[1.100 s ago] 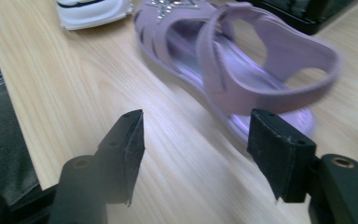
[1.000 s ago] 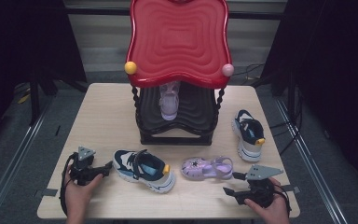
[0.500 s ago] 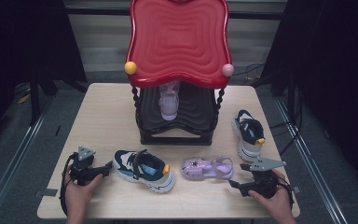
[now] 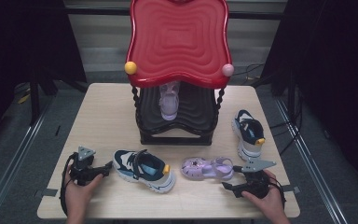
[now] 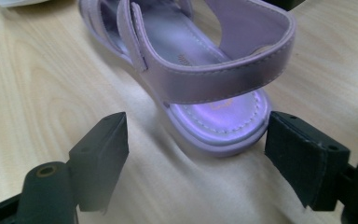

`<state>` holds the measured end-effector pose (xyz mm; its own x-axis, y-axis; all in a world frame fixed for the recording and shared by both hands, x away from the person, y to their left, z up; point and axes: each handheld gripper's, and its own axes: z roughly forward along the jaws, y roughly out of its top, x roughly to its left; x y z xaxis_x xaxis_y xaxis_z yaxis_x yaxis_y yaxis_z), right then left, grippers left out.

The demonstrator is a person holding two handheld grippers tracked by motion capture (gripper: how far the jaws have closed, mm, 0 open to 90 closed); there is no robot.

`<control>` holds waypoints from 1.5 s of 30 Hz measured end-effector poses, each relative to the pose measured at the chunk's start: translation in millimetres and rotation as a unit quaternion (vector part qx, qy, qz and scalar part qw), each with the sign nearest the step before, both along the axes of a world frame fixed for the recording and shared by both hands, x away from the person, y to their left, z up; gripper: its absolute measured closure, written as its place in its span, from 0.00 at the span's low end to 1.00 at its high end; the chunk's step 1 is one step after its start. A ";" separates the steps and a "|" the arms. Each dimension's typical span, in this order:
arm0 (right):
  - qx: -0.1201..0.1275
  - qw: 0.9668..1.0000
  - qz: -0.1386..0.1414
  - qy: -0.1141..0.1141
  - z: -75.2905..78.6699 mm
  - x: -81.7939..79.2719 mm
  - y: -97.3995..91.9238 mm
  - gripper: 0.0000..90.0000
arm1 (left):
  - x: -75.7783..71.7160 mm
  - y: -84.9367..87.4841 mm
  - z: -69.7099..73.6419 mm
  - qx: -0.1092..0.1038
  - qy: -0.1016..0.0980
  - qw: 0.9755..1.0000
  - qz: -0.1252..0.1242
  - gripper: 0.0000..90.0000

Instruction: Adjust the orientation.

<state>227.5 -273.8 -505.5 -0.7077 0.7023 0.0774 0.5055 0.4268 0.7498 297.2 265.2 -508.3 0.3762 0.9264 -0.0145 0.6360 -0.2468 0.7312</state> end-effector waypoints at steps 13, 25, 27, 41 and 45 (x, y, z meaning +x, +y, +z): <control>0.024 1.000 0.000 0.002 5.3 -22.0 -4.7 0.21 | 0.0 -0.1 0.0 -0.001 0.000 1.000 0.000 0.22; 0.007 1.000 0.019 0.010 -1.9 16.3 23.9 0.20 | 0.1 0.1 -0.1 -0.001 0.000 1.000 -0.001 0.22; 0.004 1.000 0.024 0.011 -4.3 19.8 29.6 0.19 | 0.1 0.1 -0.1 -0.001 0.000 1.000 -0.001 0.22; -0.019 0.999 0.049 -0.013 -4.2 19.4 40.1 0.33 | 0.1 0.2 -0.1 -0.001 0.000 1.000 -0.001 0.22; -0.015 0.999 0.025 -0.016 -3.7 11.6 40.3 0.41 | 0.1 0.0 -0.2 -0.001 0.000 1.000 0.000 0.22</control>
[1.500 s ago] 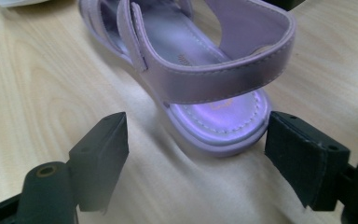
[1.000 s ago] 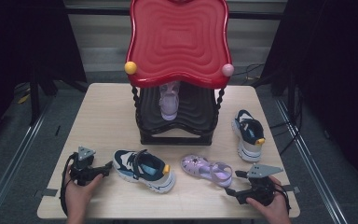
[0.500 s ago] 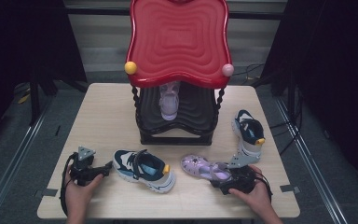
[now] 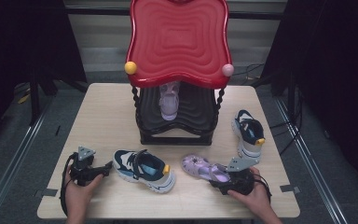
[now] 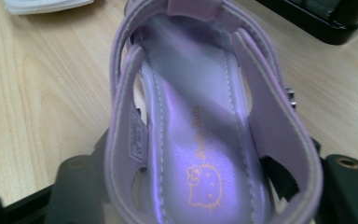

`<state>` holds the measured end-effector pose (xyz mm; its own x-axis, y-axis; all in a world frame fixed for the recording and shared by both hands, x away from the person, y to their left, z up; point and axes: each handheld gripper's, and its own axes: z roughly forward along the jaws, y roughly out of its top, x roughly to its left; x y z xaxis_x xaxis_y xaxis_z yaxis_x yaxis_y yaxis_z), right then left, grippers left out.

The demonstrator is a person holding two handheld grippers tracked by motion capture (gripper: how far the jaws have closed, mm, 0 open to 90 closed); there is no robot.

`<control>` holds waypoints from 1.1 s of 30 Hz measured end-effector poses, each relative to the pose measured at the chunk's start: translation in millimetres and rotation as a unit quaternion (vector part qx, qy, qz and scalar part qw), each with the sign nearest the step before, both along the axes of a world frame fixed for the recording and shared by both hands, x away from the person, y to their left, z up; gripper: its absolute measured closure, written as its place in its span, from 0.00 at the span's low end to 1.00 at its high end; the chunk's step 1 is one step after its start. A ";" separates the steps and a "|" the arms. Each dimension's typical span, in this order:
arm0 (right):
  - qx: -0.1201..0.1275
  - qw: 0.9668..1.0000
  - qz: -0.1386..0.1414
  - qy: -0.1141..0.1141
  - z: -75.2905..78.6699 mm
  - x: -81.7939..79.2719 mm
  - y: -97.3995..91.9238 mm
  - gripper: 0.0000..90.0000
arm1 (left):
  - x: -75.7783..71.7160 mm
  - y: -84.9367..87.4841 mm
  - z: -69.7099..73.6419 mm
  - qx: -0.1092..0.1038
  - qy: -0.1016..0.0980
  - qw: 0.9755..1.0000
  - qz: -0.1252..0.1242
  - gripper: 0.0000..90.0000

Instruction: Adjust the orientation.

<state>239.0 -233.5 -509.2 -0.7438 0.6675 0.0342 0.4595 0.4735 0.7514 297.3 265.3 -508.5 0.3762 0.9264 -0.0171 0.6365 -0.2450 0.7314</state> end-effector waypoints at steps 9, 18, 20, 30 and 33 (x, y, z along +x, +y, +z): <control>0.000 0.998 -0.060 0.001 0.4 -4.5 -0.7 0.41 | 0.0 -0.1 0.0 0.000 0.000 1.000 0.000 0.22; 0.010 0.998 -0.059 0.015 0.6 -11.5 2.0 0.31 | 0.0 0.0 0.0 0.000 0.000 1.000 0.000 0.22; 0.012 0.998 -0.054 0.017 0.5 -12.6 1.6 0.28 | 0.0 -0.1 0.0 0.000 0.000 1.000 0.000 0.22; -0.005 1.000 -0.029 0.003 0.1 -10.3 7.2 0.33 | 0.0 -0.1 0.0 0.000 0.000 1.000 0.000 0.22; -0.004 1.000 -0.030 0.003 0.2 -10.3 7.0 0.35 | 0.0 -0.1 -0.1 0.000 0.000 1.000 0.000 0.22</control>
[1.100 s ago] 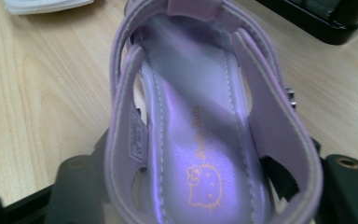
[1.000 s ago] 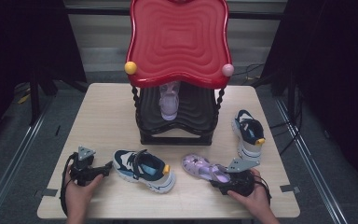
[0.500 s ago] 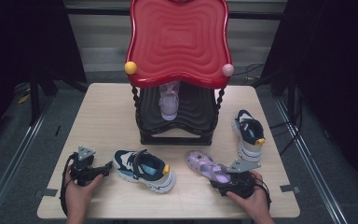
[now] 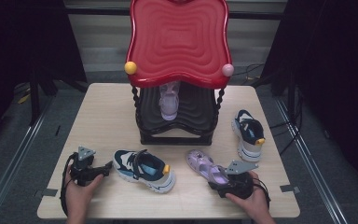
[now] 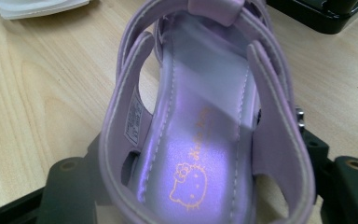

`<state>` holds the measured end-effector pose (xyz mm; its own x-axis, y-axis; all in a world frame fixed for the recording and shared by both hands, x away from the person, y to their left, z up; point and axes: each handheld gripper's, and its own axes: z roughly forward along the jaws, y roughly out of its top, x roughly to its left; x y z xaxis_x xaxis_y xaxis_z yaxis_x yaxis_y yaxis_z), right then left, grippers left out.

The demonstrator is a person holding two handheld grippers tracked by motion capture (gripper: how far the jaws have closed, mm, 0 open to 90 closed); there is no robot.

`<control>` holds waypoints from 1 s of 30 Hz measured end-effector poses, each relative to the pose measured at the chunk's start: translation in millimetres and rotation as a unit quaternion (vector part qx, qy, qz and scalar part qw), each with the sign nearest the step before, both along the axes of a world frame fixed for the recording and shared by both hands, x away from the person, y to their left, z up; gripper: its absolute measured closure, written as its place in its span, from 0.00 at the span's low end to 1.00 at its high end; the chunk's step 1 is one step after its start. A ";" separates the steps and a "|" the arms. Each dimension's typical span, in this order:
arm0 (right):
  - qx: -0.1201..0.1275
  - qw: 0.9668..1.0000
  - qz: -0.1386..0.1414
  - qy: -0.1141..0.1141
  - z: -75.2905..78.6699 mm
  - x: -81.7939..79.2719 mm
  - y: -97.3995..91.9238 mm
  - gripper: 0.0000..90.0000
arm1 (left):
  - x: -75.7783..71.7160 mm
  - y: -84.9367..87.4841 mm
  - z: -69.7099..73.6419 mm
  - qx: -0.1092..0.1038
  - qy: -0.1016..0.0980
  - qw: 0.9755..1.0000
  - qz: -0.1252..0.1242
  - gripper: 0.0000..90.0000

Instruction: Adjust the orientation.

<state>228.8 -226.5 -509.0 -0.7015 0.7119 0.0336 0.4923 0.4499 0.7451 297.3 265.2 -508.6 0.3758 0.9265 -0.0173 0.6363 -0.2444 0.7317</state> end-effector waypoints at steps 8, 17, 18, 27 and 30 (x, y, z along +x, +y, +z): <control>0.007 1.000 -0.016 0.001 0.3 -1.7 -0.4 0.39 | 0.0 0.0 0.0 0.000 0.000 1.000 0.000 0.22; 0.027 0.999 -0.025 -0.007 2.3 -3.8 -2.3 0.40 | 0.0 0.0 0.0 0.000 0.000 1.000 0.000 0.22; 0.027 0.999 -0.024 -0.012 3.6 -3.9 -2.4 0.40 | 0.1 0.0 0.0 0.000 0.000 1.000 0.000 0.22; 0.052 0.997 -0.036 -0.033 20.6 -8.2 -3.4 0.41 | 0.0 0.0 0.0 0.000 0.000 1.000 0.000 0.22; 0.060 0.996 -0.042 -0.044 26.6 -9.5 -3.4 0.41 | 0.0 0.0 0.0 0.000 0.000 1.000 0.000 0.22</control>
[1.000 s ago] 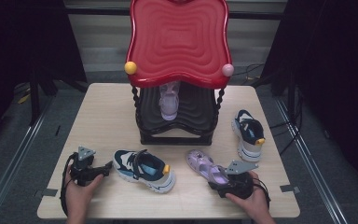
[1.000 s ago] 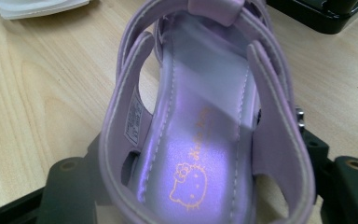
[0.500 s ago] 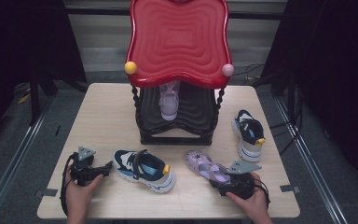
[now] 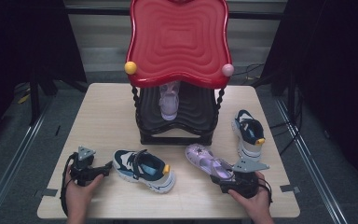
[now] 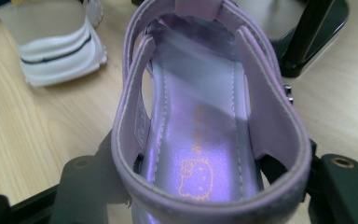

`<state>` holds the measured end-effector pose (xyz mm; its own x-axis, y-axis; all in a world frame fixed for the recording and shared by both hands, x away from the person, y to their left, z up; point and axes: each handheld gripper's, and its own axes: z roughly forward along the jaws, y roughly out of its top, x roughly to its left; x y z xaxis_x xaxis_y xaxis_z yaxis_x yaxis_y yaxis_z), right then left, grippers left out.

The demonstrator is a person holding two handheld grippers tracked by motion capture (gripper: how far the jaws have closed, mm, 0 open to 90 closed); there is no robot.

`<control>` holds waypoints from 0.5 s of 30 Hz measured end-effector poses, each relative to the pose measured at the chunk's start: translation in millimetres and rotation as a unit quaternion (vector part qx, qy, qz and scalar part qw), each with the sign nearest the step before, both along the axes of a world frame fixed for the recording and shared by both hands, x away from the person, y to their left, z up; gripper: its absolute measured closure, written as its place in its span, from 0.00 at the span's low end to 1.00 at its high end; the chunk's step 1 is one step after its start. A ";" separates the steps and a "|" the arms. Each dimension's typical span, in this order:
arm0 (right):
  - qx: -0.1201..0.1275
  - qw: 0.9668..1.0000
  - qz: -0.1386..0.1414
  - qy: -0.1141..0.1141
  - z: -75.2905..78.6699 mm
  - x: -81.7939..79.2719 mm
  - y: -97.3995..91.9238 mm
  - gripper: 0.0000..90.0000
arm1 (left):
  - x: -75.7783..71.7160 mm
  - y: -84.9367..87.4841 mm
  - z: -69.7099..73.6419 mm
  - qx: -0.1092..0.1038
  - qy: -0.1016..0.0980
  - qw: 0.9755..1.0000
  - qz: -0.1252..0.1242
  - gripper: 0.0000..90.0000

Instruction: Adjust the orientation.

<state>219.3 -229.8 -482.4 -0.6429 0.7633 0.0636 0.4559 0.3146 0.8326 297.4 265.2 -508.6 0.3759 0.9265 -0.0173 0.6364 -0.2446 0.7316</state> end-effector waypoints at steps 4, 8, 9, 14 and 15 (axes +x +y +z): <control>0.013 1.000 -0.005 -0.016 10.3 -2.0 0.6 0.41 | 0.0 0.0 0.0 0.000 0.000 1.000 0.000 0.22; 0.015 0.999 -0.014 -0.025 16.7 -3.6 1.4 0.41 | 0.0 0.0 0.0 0.000 0.000 1.000 0.000 0.22; 0.023 0.999 -0.014 -0.031 19.2 -3.3 1.8 0.41 | 0.0 0.0 0.0 0.000 0.000 1.000 0.000 0.22; 0.030 0.999 -0.017 -0.042 24.7 -4.8 5.3 0.41 | 0.0 0.0 0.0 0.000 0.000 1.000 0.000 0.22; 0.031 0.998 -0.019 -0.051 27.5 -5.8 7.3 0.41 | 0.0 0.0 0.0 0.000 0.000 1.000 0.000 0.22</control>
